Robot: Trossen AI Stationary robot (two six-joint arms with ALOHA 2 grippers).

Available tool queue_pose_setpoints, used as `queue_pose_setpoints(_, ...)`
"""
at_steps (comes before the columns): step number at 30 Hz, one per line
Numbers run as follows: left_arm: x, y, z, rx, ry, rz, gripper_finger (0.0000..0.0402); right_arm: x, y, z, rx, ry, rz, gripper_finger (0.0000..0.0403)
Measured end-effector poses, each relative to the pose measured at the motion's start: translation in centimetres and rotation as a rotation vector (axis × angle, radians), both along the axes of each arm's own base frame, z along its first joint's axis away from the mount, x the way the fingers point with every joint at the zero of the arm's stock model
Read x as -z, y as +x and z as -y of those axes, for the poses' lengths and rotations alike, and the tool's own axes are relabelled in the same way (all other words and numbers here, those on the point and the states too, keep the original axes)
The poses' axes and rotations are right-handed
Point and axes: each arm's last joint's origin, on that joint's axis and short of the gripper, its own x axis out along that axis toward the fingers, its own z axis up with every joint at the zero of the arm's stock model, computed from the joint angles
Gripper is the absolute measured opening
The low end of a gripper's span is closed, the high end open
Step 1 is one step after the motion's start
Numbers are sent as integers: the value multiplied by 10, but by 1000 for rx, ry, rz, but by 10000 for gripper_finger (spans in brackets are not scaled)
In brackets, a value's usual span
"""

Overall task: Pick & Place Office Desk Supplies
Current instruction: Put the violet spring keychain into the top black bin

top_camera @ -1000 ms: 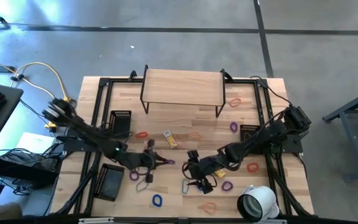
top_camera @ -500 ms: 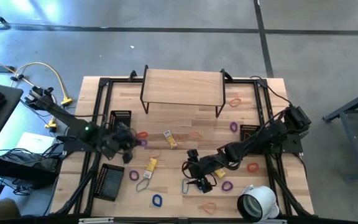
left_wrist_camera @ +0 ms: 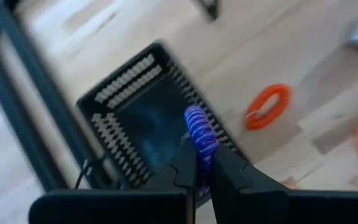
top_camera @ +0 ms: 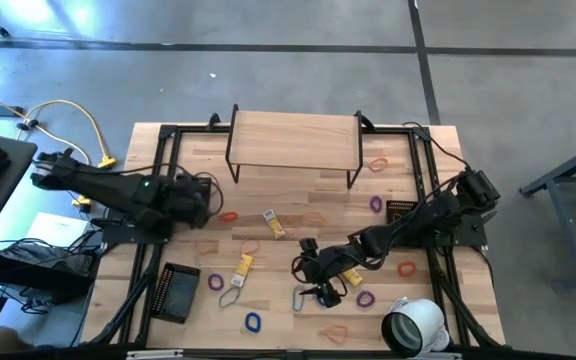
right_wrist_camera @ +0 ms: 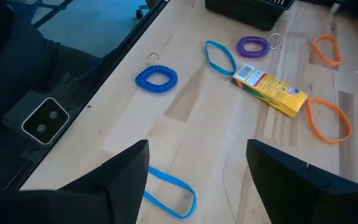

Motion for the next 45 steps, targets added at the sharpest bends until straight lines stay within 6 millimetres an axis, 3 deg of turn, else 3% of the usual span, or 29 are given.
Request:
queue_pose_setpoints(8, 11, 8, -20, -170, -55, -92, 24, 0, -1, -2, -30, 21, -11, 258)
queue_pose_setpoints(26, 38, 34, -28, -72, -155, -360, 43, 1, -1, -2, -42, 26, -20, 258)
queue_pose_setpoints(41, 39, 30, -29, 21, -142, -458, 44, 1, -1, -2, -41, 26, -20, 258)
queue_pose_setpoints(45, 39, 30, -29, 14, -146, -450, 63, 1, -1, -2, -41, 26, -20, 258)
